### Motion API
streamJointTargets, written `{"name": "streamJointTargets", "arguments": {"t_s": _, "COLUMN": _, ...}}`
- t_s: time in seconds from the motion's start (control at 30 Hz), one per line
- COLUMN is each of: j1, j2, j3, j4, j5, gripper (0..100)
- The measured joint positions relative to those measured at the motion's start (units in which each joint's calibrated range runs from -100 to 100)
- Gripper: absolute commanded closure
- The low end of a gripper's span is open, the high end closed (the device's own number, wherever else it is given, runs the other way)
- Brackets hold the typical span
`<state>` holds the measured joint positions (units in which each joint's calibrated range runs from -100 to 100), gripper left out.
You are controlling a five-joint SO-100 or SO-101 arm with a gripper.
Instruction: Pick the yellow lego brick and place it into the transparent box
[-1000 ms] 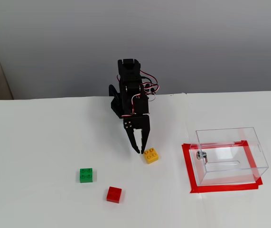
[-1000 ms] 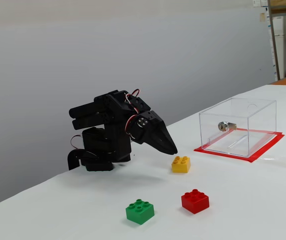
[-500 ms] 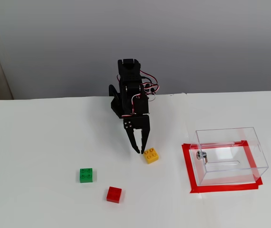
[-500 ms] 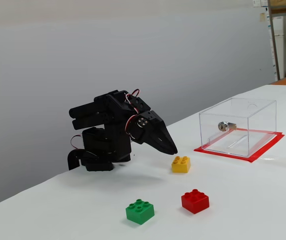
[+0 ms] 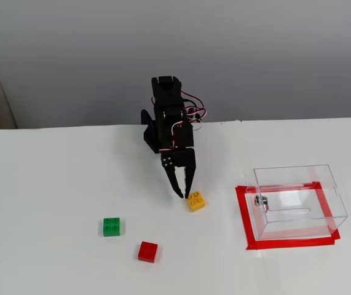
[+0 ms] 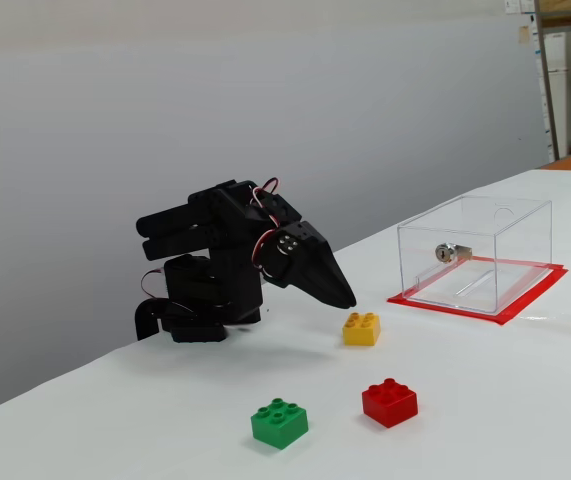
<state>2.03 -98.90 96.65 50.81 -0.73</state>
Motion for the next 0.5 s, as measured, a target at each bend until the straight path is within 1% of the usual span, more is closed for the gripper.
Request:
{"name": "streamJointTargets", "arguments": {"t_s": 0.3, "j1": -1.5, "j2": -0.08, "j3": -4.94, "j4": 0.43, "j5": 0.0, "gripper": 98}}
{"name": "streamJointTargets", "arguments": {"t_s": 0.5, "j1": -5.02, "j2": -0.17, "j3": -10.94, "j4": 7.71, "j5": 0.0, "gripper": 98}}
